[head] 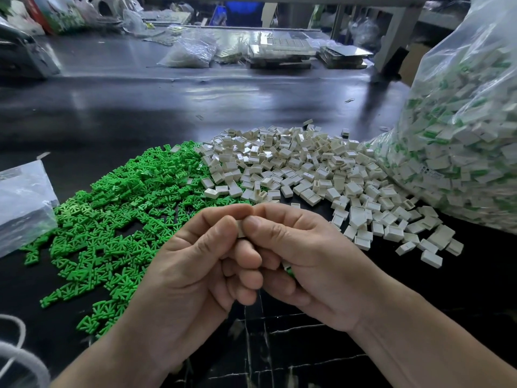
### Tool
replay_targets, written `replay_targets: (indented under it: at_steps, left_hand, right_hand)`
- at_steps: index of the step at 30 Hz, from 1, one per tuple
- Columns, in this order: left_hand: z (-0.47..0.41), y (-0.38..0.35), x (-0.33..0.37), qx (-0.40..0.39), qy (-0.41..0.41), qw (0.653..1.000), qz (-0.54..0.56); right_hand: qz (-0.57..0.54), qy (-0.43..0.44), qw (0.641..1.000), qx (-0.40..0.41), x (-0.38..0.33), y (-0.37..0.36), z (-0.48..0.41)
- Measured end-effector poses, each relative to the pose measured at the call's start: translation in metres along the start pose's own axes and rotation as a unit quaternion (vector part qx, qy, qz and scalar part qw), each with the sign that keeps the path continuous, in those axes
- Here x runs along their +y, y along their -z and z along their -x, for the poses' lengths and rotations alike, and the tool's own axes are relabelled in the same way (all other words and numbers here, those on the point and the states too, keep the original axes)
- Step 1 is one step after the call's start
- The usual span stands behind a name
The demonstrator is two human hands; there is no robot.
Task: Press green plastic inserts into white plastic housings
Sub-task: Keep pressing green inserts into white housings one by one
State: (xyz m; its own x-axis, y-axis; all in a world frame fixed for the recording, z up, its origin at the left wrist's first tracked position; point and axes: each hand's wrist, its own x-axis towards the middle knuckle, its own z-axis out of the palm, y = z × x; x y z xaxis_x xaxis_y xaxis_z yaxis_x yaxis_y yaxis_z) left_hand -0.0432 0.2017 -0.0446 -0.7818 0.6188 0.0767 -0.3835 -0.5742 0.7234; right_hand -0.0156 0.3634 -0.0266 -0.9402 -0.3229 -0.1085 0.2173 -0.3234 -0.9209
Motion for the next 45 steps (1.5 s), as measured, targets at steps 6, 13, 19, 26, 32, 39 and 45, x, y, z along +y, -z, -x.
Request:
replay_targets:
  at_steps: [6,13,19,26,32,39,45]
  left_hand:
    - [-0.002,-0.002,0.002,0.038,-0.003,0.999,-0.03]
    - [-0.001,-0.005,0.003,0.082,-0.019,0.994,-0.069]
    - [-0.001,-0.012,0.003,0.112,-0.027,0.99,-0.078]
    - [-0.002,-0.006,0.004,0.104,-0.043,0.983,-0.148]
    - [-0.001,0.009,0.015,0.186,-0.095,0.935,-0.285]
    - [0.006,0.016,0.016,0.199,-0.119,0.7,-0.676]
    - [0.003,0.02,0.011,0.132,-0.022,0.434,-0.891]
  right_hand:
    - [0.018,-0.01,1.0,0.003,0.002,0.001,0.0]
    - [0.021,-0.006,1.0,0.009,0.004,-0.002,-0.002]
    - [0.002,0.009,1.0,0.012,0.006,-0.004,-0.004]
    - [0.007,0.006,1.0,0.02,0.008,-0.001,-0.006]
    - [-0.222,0.078,0.97,-0.064,-0.007,0.023,-0.006]
    - [-0.056,0.047,0.99,0.119,-0.019,0.047,-0.006]
    - [0.683,-0.057,0.704,0.19,-0.012,0.043,-0.001]
